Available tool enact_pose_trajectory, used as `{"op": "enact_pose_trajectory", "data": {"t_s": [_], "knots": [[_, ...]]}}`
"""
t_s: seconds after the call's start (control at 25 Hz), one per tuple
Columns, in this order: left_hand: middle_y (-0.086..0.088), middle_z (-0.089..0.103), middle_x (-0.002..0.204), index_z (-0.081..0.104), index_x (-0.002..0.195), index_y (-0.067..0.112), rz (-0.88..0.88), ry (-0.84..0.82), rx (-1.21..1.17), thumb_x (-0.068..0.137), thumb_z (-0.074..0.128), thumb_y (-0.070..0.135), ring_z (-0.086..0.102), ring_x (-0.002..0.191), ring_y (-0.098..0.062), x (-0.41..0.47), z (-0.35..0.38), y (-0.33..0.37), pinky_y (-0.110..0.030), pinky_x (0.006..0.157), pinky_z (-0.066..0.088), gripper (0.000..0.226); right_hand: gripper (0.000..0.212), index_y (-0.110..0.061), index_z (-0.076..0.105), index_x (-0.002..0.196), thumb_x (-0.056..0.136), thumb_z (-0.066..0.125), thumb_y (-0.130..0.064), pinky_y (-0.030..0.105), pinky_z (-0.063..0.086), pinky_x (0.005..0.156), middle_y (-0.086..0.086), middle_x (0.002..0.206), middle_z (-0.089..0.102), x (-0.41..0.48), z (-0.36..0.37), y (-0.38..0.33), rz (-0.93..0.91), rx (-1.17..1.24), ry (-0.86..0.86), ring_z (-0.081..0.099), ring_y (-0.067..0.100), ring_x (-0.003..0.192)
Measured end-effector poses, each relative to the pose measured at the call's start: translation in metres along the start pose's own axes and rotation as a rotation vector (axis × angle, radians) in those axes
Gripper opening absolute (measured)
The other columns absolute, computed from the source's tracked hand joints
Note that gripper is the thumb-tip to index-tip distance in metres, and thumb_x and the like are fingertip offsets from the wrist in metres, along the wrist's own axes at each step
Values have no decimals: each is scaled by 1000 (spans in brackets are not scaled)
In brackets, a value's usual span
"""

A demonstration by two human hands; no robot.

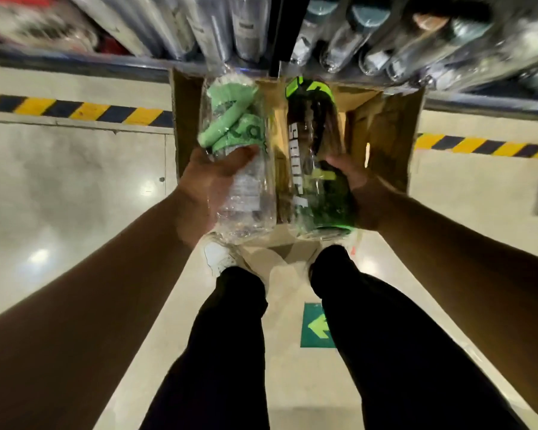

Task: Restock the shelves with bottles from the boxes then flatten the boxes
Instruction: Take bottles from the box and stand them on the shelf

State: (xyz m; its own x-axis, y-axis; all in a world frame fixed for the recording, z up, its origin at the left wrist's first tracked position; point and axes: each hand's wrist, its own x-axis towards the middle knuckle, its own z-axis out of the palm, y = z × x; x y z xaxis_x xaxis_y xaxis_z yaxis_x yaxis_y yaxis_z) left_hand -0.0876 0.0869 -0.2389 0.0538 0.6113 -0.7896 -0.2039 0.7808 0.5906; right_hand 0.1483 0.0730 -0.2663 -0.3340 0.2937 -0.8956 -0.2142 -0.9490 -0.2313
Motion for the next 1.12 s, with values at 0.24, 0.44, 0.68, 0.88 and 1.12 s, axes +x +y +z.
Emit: {"op": "enact_pose_trajectory", "data": {"t_s": [0.24, 0.44, 0.68, 0.88, 1.12], "knots": [[8, 74, 106, 58, 131, 11, 167, -100, 137, 88, 75, 18, 70, 95, -3, -178, 48, 133, -26, 82, 57, 47, 85, -14, 70, 109, 37, 95, -49, 46, 52, 92, 12, 107, 68, -224, 103, -45, -240, 53, 114, 65, 27, 90], [11, 71, 119, 50, 137, 21, 376, -112, 278, 80, 82, 19, 66, 109, 0, -308, 78, 227, -15, 89, 49, 66, 91, -16, 55, 132, 52, 93, -38, 44, 55, 87, 5, 116, 68, -377, 164, -62, -535, 42, 122, 64, 28, 104], [16, 64, 126, 40, 142, 27, 634, -175, 300, 75, 84, 22, 61, 109, 9, -427, 147, 295, -19, 95, 46, 80, 106, -25, 44, 142, 51, 95, -38, 47, 42, 107, 8, 130, 64, -525, 168, -92, -836, -89, 55, 60, 27, 122], [12, 61, 123, 41, 135, 25, 779, -191, 237, 74, 86, 9, 62, 110, 1, -482, 236, 323, -24, 101, 49, 77, 71, -17, 53, 127, 64, 84, -22, 46, 51, 99, 10, 117, 70, -618, 129, -120, -1046, -174, 112, 66, 26, 109], [9, 60, 135, 37, 146, 27, 935, -236, 189, 76, 84, 18, 57, 126, -8, -521, 333, 337, -21, 97, 47, 85, 77, -17, 51, 128, 62, 90, -27, 31, 53, 89, -1, 114, 72, -706, 68, -164, -1206, -324, 168, 68, 17, 107]]}}
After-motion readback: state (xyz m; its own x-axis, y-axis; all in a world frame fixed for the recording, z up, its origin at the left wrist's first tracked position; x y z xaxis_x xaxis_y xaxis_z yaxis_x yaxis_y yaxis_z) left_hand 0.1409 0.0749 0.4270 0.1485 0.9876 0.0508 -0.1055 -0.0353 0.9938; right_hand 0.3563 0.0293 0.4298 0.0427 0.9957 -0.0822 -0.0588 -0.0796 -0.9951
